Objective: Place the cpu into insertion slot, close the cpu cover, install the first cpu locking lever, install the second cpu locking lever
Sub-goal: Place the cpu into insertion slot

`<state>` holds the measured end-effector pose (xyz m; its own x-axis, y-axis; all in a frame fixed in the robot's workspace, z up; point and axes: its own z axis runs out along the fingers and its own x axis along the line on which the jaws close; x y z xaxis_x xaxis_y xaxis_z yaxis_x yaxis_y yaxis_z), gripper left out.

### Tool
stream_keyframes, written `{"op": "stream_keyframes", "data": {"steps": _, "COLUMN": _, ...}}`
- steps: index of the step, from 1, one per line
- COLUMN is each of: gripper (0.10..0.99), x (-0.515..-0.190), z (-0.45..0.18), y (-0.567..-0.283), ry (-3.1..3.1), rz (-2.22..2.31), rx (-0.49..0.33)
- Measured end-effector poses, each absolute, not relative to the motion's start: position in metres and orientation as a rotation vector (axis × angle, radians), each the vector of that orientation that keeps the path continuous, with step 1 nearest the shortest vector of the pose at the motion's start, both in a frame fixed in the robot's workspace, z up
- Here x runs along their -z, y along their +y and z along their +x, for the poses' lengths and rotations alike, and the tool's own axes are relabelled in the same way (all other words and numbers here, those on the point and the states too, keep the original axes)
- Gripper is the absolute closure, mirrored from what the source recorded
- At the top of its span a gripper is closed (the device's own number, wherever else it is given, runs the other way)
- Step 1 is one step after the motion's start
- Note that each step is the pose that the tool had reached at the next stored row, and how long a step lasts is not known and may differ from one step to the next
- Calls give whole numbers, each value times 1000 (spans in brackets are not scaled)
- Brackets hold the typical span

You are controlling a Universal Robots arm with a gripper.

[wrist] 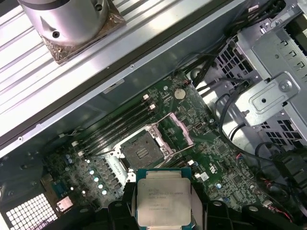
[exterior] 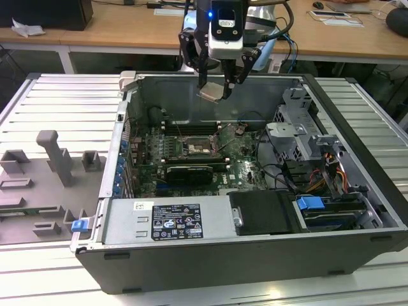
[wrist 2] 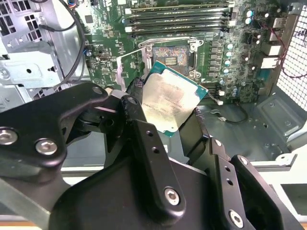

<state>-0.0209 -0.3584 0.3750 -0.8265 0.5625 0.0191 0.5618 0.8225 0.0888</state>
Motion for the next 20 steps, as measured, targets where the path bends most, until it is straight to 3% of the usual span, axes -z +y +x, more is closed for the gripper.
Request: {"op": "stream_keyframes", "data": {"steps": 20, "gripper": 545, "x": -375, "z": -21, "y": -358, "ry": 2931, "rz": 1086, "rx": -141}}
